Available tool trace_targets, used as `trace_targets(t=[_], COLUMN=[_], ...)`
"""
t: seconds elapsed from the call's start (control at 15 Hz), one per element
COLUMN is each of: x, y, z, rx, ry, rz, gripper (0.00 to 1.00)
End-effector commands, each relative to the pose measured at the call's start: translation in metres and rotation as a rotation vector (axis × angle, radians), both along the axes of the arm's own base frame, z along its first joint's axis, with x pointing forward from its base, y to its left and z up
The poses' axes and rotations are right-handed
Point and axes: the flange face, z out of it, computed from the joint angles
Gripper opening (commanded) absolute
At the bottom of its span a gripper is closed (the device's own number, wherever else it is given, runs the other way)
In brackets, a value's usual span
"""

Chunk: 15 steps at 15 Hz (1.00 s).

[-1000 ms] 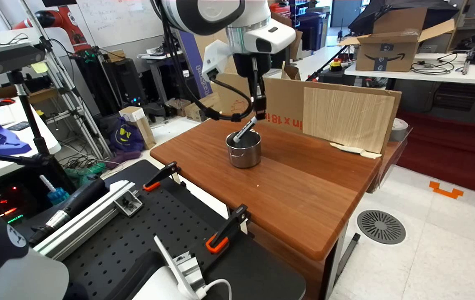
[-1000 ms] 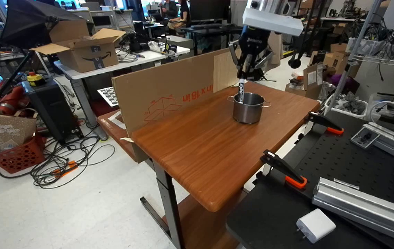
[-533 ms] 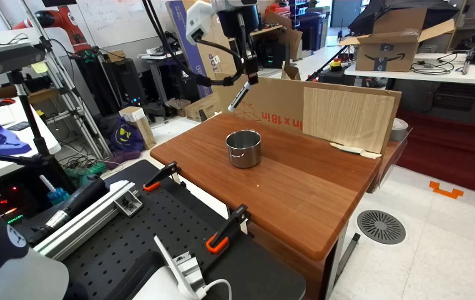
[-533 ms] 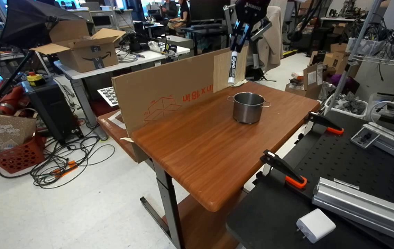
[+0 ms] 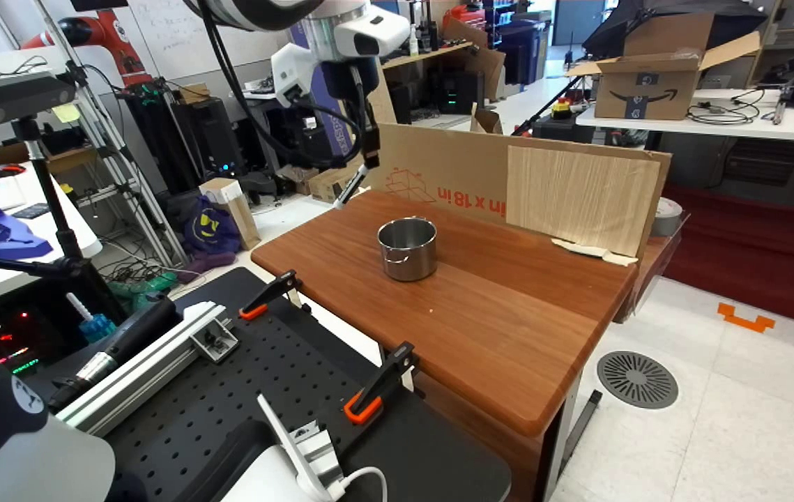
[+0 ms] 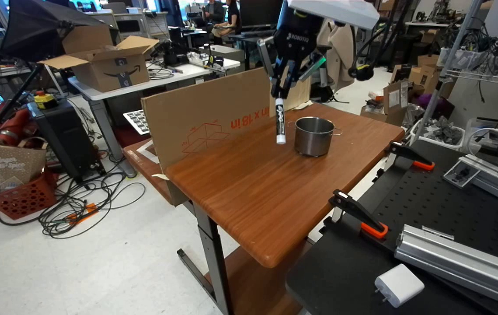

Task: Remove the marker from the pot and put it on the table

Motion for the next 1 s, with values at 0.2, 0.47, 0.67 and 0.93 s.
trace_targets(t=[0.2, 0.47, 0.67, 0.93], x=[0.010, 0.029, 0.043, 0.056], y=[0.035, 0.051, 0.061, 0.068], z=[-0.056, -0.078, -0.096, -0.120], rx=[-0.025, -0.032, -0.056, -0.097], ry=[0.066, 0.092, 0.093, 0.096], rz=[0.088, 0.117, 0.142, 0.170], gripper=[0.05, 0.05, 0.05, 0.05])
